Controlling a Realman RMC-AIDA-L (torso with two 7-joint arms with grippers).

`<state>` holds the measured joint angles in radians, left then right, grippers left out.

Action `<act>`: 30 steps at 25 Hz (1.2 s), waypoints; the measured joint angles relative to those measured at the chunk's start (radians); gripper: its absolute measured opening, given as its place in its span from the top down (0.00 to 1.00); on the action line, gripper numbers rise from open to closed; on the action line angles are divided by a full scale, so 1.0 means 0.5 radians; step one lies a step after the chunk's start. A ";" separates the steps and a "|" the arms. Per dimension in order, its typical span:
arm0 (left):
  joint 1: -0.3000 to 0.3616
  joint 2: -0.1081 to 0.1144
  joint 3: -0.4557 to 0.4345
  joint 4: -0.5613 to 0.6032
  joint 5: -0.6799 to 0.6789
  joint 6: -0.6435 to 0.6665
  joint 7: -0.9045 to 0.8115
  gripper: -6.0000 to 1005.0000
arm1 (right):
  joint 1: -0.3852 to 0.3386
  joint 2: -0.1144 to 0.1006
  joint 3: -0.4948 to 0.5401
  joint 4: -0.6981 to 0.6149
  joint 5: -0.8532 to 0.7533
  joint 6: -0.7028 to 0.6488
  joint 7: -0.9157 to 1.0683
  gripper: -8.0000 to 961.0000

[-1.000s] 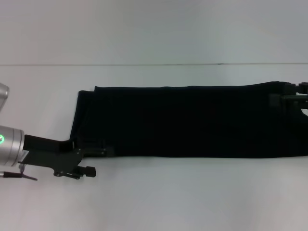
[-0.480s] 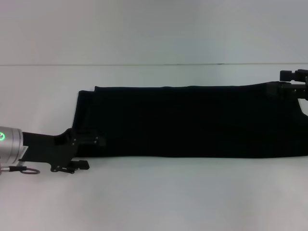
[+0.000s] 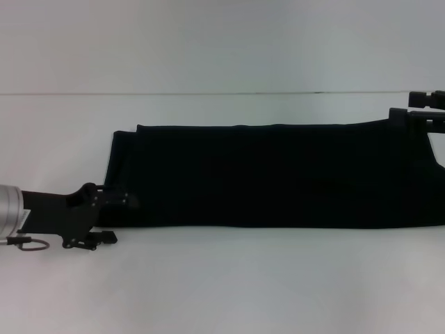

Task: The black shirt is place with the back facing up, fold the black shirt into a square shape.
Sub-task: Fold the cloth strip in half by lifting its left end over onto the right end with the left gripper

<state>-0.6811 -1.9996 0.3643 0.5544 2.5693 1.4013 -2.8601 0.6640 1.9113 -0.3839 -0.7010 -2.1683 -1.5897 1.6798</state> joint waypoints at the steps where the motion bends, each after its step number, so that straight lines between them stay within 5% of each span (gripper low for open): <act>1: 0.000 0.001 -0.015 0.000 0.002 -0.006 -0.004 0.14 | -0.002 0.000 0.002 0.000 0.006 0.000 -0.001 0.04; 30: -0.057 0.024 -0.021 -0.004 0.037 -0.164 0.043 0.15 | -0.029 0.006 0.010 -0.028 0.020 -0.002 -0.003 0.04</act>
<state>-0.7097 -1.9877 0.3539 0.5524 2.5876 1.3192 -2.8384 0.6497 1.9142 -0.3789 -0.7149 -2.1583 -1.5908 1.6785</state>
